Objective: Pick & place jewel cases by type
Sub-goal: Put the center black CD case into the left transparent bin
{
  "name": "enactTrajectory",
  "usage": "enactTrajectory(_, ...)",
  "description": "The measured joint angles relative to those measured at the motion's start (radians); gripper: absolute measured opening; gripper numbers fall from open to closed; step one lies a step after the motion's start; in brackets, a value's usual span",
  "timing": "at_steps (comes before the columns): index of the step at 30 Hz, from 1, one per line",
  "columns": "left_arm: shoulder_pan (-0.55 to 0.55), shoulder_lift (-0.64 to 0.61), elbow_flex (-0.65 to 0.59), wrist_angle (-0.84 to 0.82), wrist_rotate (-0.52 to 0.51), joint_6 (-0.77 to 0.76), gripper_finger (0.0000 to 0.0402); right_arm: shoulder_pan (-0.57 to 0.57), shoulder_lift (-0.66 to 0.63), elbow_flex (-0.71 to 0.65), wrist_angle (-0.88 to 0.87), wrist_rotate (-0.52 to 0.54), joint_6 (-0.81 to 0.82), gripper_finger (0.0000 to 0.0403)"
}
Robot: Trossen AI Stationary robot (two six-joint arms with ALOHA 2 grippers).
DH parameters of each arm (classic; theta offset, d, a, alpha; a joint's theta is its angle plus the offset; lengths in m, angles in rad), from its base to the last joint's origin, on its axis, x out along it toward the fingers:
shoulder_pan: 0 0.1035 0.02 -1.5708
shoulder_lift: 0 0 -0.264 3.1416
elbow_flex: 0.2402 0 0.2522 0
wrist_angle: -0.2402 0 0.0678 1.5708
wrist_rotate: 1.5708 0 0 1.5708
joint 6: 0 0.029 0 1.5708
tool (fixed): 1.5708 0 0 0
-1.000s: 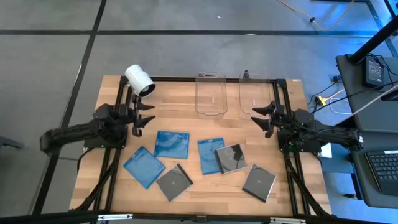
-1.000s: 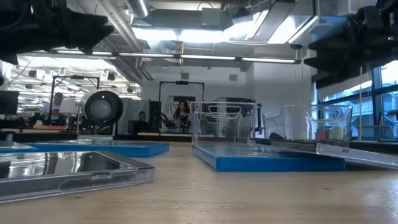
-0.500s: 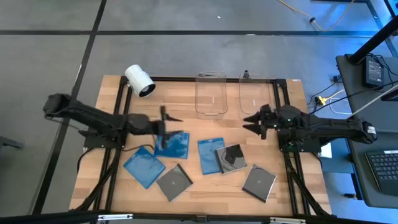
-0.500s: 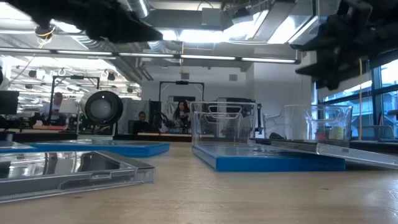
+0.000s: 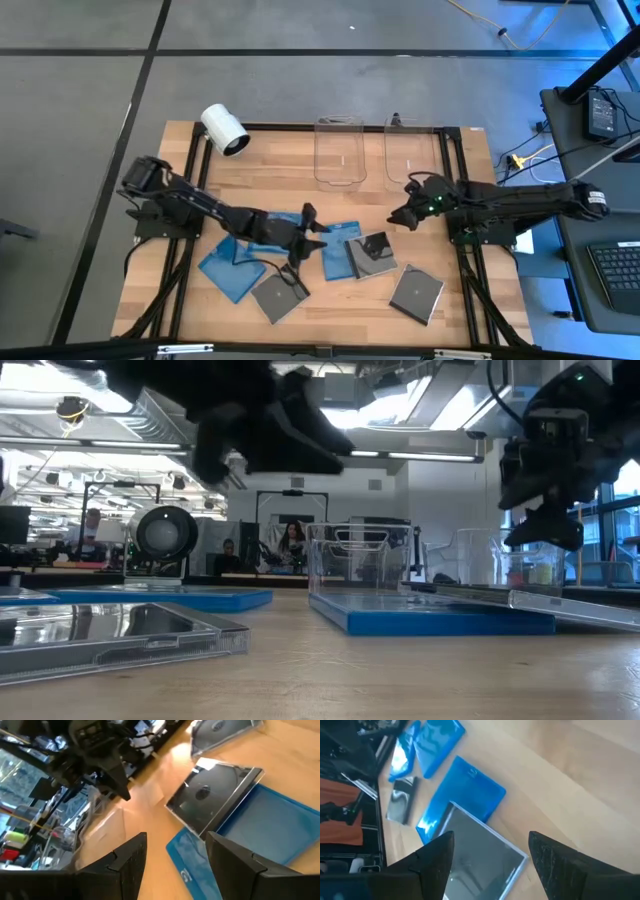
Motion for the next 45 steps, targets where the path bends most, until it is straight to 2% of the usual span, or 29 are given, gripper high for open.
enactTrajectory(8, 0.030, 0.161, 0.135, -0.001, 0.018, 0.037, 0.0200, 0.027, 0.083, 0.000, 0.000, 0.000, 0.060, 0.0260)
enactTrajectory(13, 0.058, 0.225, 0.193, 0.000, 0.147, 0.060, 0.0200, 0.051, 0.117, -0.001, -0.001, -0.008, 0.094, 0.0259)
enactTrajectory(18, 0.089, 0.273, 0.242, 0.009, 0.228, -0.037, 0.0194, 0.066, 0.140, -0.001, -0.004, -0.008, 0.129, 0.0259)
enactTrajectory(26, 0.121, 0.322, 0.250, 0.024, 0.356, -0.169, 0.0154, 0.070, 0.147, -0.001, -0.031, -0.008, 0.165, 0.0259)
enactTrajectory(33, 0.132, 0.377, 0.250, 0.077, 0.360, -0.192, 0.0110, 0.070, 0.152, -0.001, -0.032, -0.007, 0.166, 0.0259)
enactTrajectory(45, 0.139, 0.385, 0.250, 0.055, 0.400, -0.239, 0.0041, 0.070, 0.152, -0.001, -0.031, -0.005, 0.181, 0.0259)
